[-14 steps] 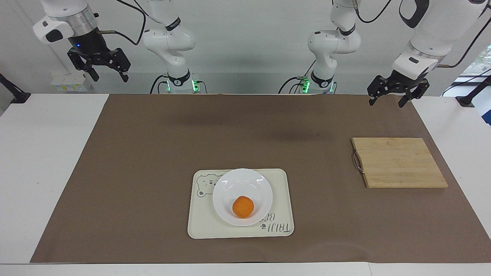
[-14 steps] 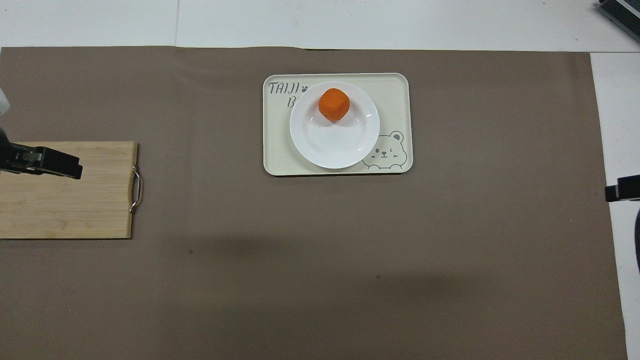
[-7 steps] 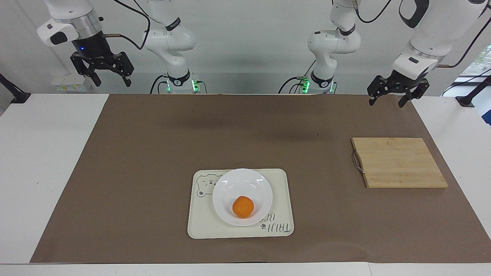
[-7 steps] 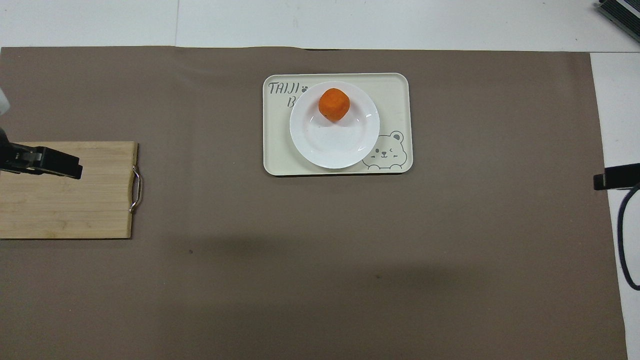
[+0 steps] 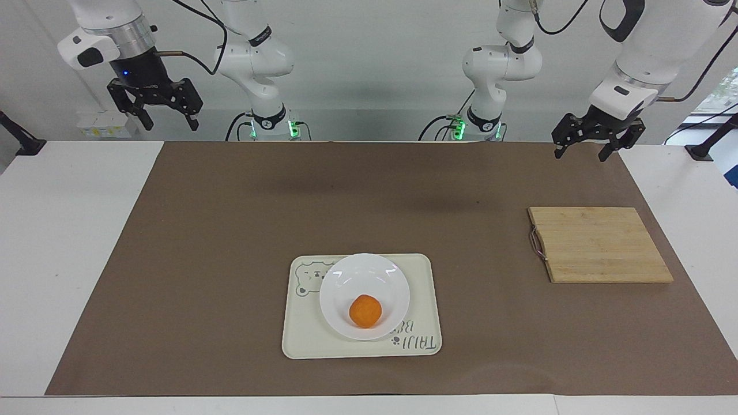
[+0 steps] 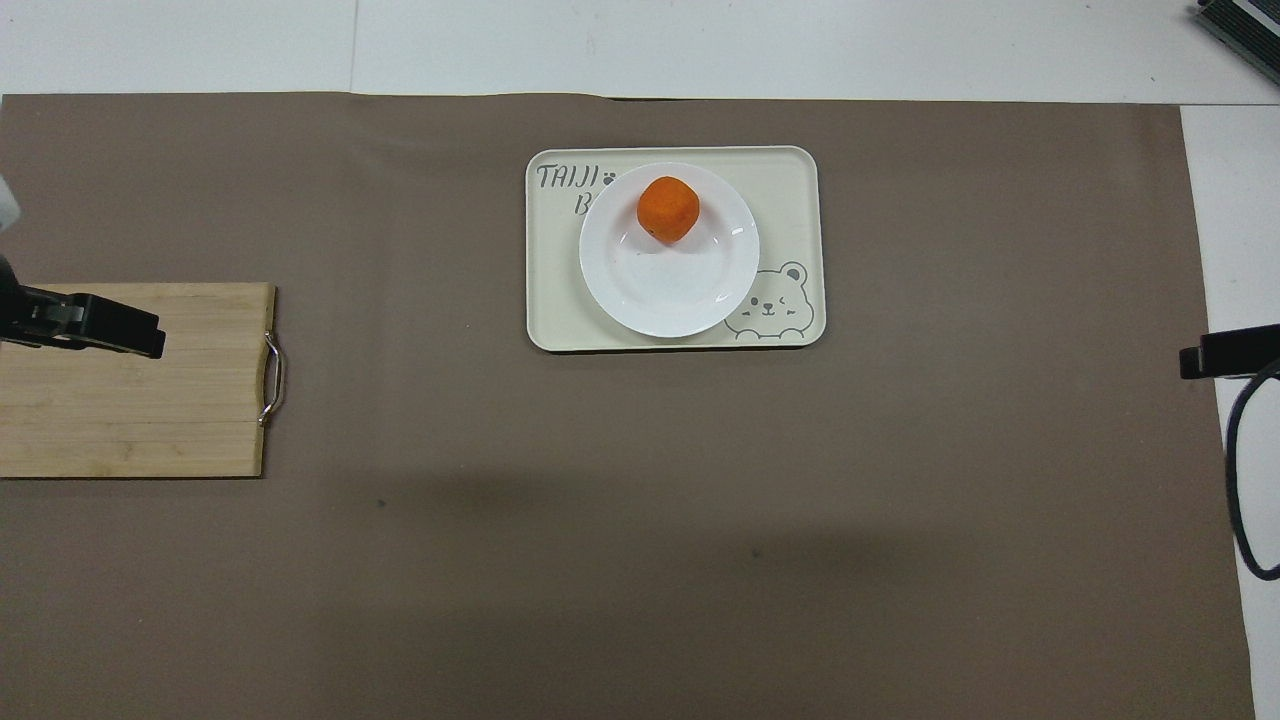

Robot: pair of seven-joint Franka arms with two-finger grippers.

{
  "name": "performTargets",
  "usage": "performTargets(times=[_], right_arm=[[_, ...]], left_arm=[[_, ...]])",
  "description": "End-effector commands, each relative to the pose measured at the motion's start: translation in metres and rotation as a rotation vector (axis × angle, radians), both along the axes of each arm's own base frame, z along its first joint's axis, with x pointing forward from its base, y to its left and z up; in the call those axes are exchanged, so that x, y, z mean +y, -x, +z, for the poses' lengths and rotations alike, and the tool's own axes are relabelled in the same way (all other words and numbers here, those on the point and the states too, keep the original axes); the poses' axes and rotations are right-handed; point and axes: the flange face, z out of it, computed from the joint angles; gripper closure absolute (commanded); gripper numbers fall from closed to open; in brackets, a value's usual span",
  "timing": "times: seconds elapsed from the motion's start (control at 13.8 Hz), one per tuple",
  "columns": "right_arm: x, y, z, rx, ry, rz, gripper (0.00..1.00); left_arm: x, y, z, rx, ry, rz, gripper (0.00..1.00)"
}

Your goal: Place orange and plate with both arms

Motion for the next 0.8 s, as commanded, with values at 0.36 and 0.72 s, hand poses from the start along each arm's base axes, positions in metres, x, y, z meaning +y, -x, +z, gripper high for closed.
performTargets(times=[0.36,0.72], right_arm=[[0.0010,-0.0002,-0.0008,-0.002,0.036,-0.016,0.00],[-0.0002,0.0061,-0.0043,0.039,0.029,-0.046,0.00]], left_arm=[[-0.0057,0.0057,0.0004,-0.008,0.004,0.003,0.00],[-0.0066,0.0055,0.0000,-0.010,0.005,0.001,0.00]])
